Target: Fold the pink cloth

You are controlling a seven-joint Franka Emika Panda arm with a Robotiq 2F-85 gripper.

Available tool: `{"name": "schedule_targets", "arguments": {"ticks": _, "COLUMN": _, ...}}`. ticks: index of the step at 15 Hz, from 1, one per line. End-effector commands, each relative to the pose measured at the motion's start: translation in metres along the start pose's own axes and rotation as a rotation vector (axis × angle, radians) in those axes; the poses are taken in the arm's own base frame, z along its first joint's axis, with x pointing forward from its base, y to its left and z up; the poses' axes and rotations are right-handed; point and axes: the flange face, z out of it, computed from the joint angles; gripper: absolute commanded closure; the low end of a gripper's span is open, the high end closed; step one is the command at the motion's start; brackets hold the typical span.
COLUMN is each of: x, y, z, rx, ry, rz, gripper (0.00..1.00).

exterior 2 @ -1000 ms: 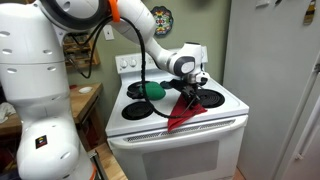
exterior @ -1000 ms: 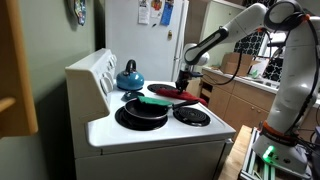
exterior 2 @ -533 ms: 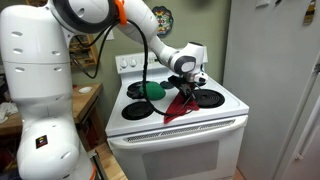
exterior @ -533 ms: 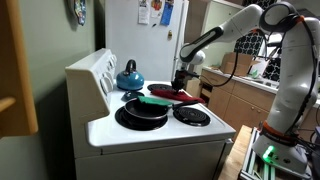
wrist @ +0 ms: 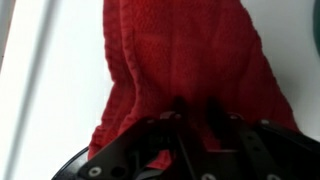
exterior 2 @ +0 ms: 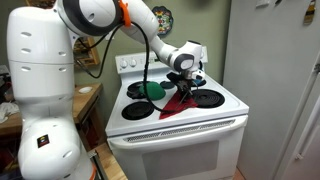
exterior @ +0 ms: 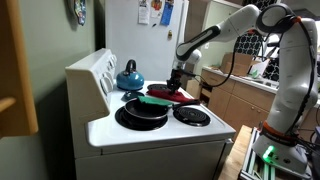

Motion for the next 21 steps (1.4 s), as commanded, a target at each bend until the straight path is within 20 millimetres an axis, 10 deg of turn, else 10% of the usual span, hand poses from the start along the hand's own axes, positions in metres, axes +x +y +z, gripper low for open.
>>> {"name": "schedule_targets", "arguments": {"ticks": 1, "x": -0.012, "y": -0.011, "z": -0.016, "rx": -0.027, "ry": 0.014, "rz": 0.031, "gripper": 0.38}}
{"name": "schedule_targets", "arguments": {"ticks": 7, "x": -0.052, "y": -0.017, "z": -0.033, "rx": -0.062, "ry": 0.020, "rz": -0.008, "gripper": 0.00}}
{"name": "schedule_targets", "arguments": {"ticks": 21, "x": -0.101, "y": -0.040, "z": -0.024, "rx": -0.077, "ry": -0.053, "rz": -0.290, "gripper": 0.00}}
